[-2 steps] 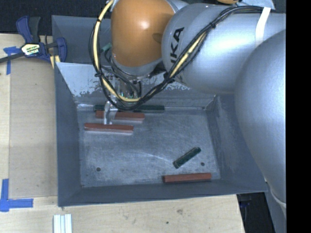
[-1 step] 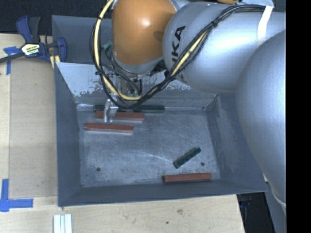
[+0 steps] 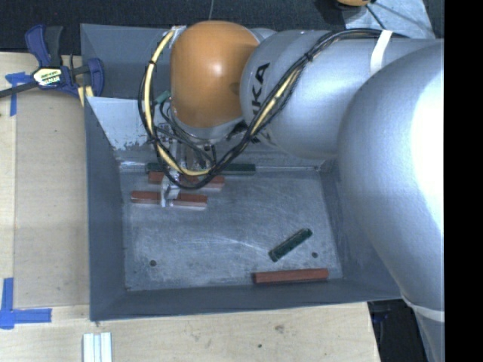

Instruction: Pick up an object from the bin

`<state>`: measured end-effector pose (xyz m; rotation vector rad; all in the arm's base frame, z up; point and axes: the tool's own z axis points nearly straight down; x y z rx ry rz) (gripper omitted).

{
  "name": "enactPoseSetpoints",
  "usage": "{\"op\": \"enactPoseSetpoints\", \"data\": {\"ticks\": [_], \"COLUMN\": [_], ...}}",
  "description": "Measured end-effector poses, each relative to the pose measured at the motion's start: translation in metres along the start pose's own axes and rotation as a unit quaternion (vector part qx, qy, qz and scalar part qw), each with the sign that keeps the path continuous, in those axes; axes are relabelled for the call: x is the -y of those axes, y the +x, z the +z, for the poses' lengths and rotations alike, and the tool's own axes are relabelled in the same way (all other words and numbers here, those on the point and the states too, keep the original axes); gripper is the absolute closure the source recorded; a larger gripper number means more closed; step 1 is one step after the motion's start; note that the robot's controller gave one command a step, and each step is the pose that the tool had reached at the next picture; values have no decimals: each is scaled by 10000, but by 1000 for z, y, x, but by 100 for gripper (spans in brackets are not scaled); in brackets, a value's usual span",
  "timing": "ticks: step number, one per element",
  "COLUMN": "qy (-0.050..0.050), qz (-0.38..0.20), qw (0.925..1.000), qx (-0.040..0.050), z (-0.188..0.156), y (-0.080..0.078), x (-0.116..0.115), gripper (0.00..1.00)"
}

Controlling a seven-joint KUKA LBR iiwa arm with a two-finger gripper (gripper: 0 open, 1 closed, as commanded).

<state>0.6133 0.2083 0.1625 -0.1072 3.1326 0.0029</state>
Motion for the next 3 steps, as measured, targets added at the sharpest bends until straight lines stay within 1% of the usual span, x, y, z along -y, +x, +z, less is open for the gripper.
{"op": "enactPoseSetpoints", "data": {"ticks": [1, 2, 3], "qy": [-22, -23, 1], "qz": [-187, -187, -273], "qw": [9998, 9998, 9996], "qx": [63, 62, -5], "z": [86, 86, -65], "y": [18, 18, -9], "x": [-6, -6, -2], "gripper": [100, 100, 100]}}
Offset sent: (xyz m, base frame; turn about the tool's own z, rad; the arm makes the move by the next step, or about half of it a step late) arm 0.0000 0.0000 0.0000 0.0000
